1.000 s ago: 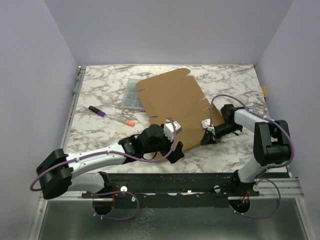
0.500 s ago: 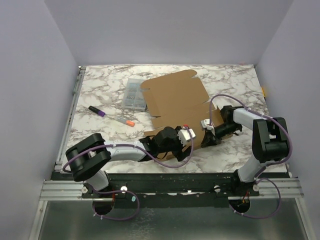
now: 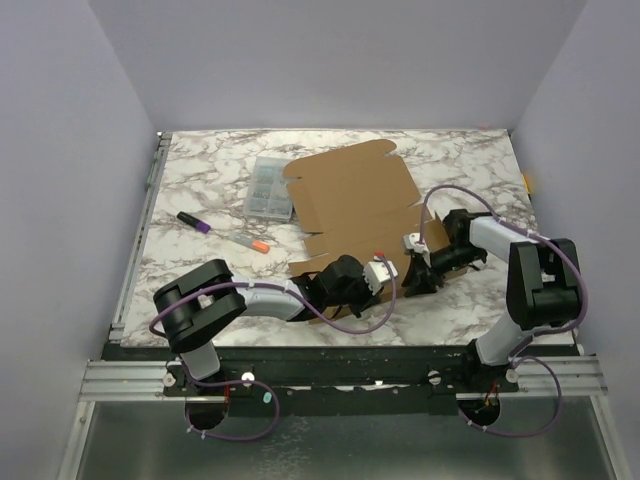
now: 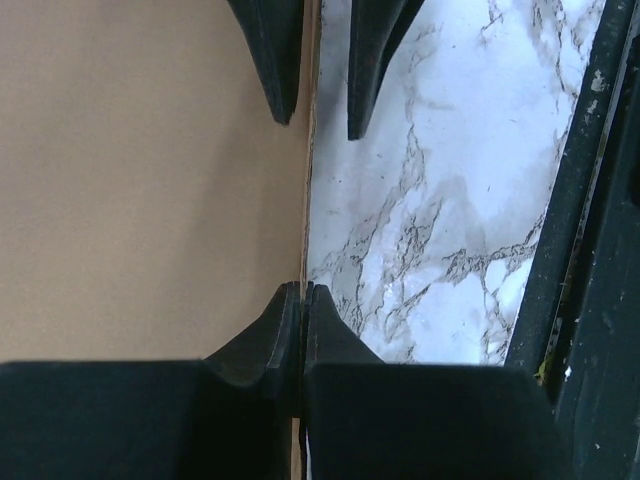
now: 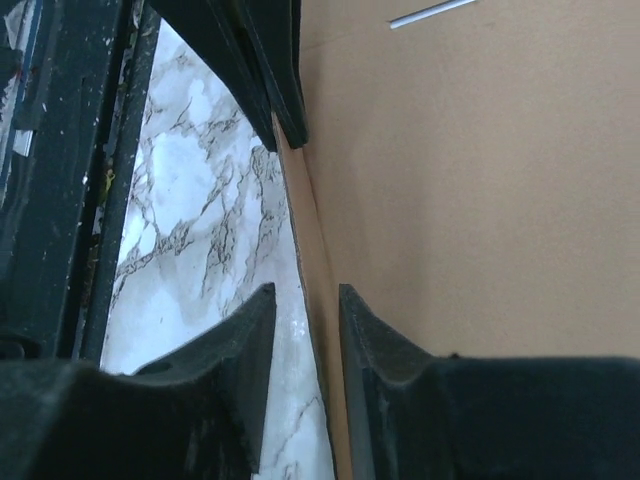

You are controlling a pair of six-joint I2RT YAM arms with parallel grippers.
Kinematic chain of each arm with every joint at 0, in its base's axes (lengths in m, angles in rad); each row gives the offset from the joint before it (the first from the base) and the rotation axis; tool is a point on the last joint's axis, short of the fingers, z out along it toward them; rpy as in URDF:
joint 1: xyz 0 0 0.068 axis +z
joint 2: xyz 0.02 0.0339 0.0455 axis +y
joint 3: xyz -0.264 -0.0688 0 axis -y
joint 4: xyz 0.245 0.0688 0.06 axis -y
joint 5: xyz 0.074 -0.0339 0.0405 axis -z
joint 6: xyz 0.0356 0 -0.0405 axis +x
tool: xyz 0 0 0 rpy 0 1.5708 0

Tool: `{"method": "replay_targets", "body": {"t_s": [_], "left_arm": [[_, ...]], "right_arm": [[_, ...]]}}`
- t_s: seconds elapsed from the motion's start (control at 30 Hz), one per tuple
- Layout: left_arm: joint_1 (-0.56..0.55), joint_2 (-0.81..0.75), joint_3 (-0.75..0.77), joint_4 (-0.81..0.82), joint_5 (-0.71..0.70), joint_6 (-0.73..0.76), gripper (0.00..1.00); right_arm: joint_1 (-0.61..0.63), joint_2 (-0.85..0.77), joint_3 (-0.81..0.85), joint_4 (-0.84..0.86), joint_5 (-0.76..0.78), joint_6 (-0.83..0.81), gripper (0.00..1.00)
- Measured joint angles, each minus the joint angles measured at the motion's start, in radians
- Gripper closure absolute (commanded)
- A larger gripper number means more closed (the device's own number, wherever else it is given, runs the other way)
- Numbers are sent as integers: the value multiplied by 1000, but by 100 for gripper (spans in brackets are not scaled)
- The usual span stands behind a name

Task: Fold the paper box
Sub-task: Fold the paper box at the center of the board.

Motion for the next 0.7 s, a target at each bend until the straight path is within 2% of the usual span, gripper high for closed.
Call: {"method": "replay_targets", "body": {"t_s": [0.17,0.4,0.57,0.7], "left_arm": [[0,-1,-2,-1,-8,-36,100],[0,-24,-29,-1,-17,-98,100],[0,-41,-47,-2,-20,-133,100],[0,-57,-63,-4,-20,-151,100]], "right_arm": [[-68,-99,1,17,-38,149,57],[-186,-219,16,113,-52,440,67],[-187,-245,-42,278,43,649,80],[-188,-238,-92,402,166,796,81]]}}
